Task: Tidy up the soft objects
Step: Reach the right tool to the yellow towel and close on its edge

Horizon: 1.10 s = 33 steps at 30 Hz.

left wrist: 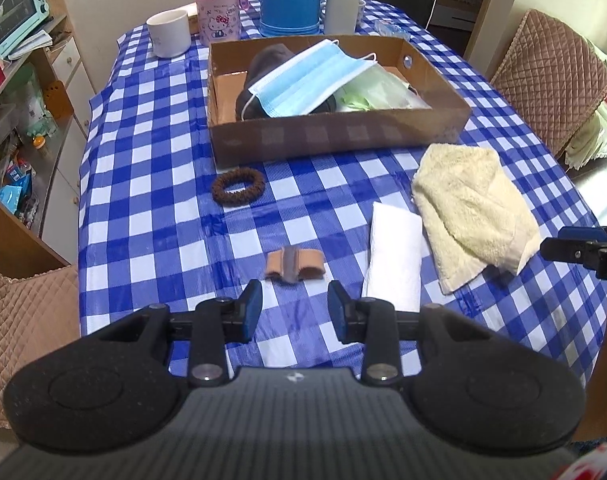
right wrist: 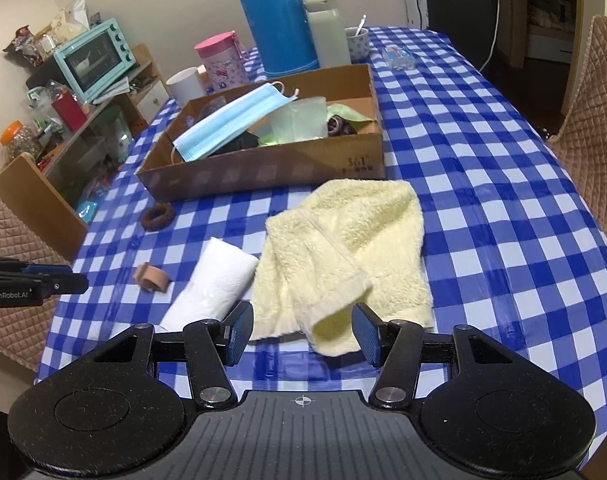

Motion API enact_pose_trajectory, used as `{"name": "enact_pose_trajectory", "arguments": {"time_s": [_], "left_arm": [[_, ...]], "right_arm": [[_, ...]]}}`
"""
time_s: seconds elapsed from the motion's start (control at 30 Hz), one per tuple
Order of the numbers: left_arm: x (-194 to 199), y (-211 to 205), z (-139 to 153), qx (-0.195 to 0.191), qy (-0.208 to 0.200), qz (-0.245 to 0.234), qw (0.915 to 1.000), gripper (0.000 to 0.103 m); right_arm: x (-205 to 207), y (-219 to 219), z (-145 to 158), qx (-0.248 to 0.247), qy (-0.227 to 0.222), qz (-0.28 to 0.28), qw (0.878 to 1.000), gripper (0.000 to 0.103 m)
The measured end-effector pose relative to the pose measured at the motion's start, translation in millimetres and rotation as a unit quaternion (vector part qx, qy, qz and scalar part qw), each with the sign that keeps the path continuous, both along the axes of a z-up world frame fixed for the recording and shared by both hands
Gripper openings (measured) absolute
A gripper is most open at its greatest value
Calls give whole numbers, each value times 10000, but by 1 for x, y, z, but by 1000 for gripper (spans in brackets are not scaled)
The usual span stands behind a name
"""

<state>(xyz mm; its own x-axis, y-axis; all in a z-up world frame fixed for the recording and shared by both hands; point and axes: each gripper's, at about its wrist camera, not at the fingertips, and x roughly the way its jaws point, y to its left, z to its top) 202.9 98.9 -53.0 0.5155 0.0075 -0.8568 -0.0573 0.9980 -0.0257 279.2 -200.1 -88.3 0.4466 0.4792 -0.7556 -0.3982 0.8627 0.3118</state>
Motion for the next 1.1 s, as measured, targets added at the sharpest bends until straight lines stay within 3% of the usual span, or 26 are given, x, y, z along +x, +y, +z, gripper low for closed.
{"name": "enact_pose_trajectory", "arguments": {"time_s": [0.43, 0.67, 1.03, 1.07, 1.1], "left_arm": [[14, -5, -12, 76, 22, 52, 10000, 33], [21, 2, -24, 127, 80, 222, 9996, 33], [27, 13, -34, 160, 147, 437, 9988, 33], [27, 14, -35, 161, 153, 447, 9988, 33], [27, 15, -35, 158, 162, 457, 9987, 33]], "right_arm": [[24, -14, -10, -72, -44, -264, 9996, 55], [58, -39, -39, -103, 138, -856, 9962, 55], [101, -43, -74, 554, 630, -1280, 9882, 55], [102, -41, -76, 567, 677, -1267, 9880, 53], [103, -39, -78, 576, 697, -1225, 9883, 38]]}}
